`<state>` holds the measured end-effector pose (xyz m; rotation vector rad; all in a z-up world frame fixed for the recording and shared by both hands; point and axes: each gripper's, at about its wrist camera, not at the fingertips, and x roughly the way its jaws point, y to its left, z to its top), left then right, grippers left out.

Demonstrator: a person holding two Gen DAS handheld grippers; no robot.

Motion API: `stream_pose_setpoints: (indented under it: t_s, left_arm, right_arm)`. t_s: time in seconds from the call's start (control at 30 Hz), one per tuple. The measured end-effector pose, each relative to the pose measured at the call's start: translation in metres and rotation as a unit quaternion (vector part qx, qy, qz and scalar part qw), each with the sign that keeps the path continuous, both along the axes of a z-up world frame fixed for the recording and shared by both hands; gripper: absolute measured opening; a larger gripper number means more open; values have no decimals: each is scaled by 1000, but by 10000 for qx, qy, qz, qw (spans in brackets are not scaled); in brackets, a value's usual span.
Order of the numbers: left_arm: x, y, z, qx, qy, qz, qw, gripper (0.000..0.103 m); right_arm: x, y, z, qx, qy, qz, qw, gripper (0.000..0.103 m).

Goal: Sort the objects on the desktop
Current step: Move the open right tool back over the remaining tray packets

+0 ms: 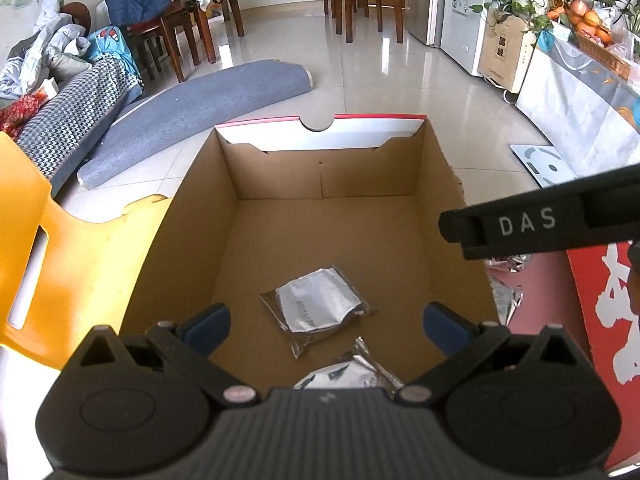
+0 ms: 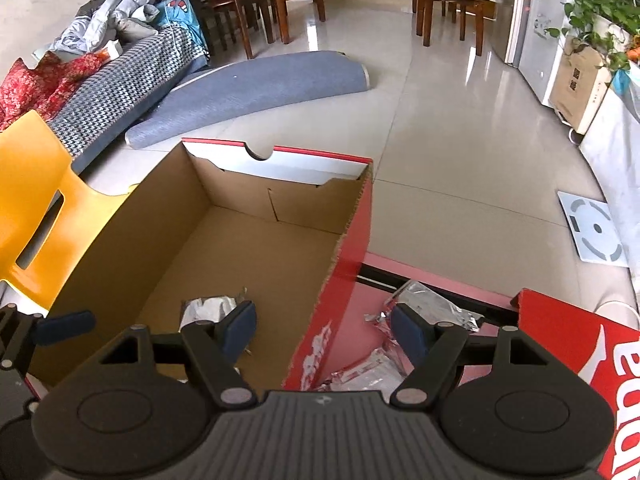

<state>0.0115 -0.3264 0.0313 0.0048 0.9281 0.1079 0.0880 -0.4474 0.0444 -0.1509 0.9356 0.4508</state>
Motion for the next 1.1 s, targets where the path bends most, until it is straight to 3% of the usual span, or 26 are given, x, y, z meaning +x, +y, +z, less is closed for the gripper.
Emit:
stream_pose_setpoints:
  t_s: [1.1]
  left_arm:
    - [10, -34, -7, 117, 9, 10, 9999, 103]
  right_arm:
    - [3, -59, -3, 62, 430, -724, 9964, 75]
